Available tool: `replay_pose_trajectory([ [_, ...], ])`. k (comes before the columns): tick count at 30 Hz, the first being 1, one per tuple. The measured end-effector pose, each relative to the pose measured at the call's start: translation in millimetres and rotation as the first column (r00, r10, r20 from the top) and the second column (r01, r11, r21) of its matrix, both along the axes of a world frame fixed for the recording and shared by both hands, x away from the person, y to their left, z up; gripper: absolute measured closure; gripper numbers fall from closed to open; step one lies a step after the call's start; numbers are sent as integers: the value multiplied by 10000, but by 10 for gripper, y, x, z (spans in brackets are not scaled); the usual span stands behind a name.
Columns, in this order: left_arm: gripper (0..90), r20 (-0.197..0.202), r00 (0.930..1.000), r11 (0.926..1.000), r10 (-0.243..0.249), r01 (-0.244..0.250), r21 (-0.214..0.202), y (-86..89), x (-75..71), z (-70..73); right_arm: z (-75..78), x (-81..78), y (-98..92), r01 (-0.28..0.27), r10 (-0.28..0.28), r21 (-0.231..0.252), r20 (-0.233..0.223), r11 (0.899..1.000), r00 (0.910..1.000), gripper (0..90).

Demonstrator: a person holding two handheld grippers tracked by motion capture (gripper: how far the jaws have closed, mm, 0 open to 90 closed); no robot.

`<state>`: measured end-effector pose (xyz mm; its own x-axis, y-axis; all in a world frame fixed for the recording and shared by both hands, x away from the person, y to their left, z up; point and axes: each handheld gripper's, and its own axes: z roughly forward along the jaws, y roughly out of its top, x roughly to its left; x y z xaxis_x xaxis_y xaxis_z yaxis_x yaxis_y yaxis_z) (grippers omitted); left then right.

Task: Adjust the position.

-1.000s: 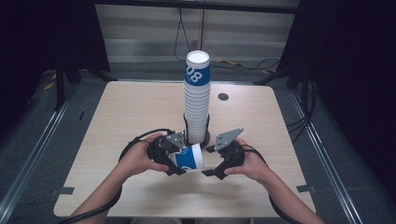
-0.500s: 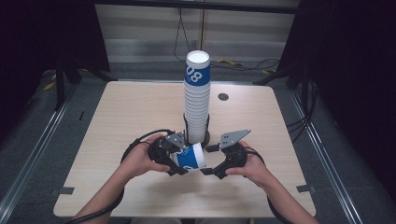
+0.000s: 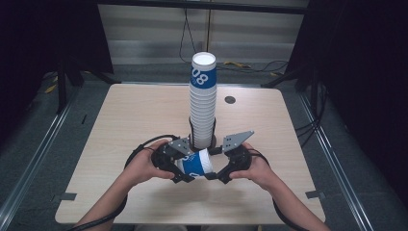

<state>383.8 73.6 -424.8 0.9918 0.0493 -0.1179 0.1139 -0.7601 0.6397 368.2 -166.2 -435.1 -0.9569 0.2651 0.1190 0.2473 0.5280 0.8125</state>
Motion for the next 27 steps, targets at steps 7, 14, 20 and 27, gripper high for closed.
replay_pose_trajectory([
  [7,300,127,9999,9999,-91,93,-117,-4,-3,-2,26,5,48,-420,420,23,212,9991,9989,141],
  [14,304,30,9999,9999,-108,108,-60,-12,-11,-41,26,-3,44,-623,631,-217,373,9978,9973,184],
  [20,302,149,9999,10000,-88,89,-26,-33,-23,-56,35,-15,50,-666,690,-527,450,9964,9966,191],
  [27,283,222,9997,10000,-46,45,42,-41,-29,-44,49,-18,48,-678,712,-715,469,9951,9964,199],
])
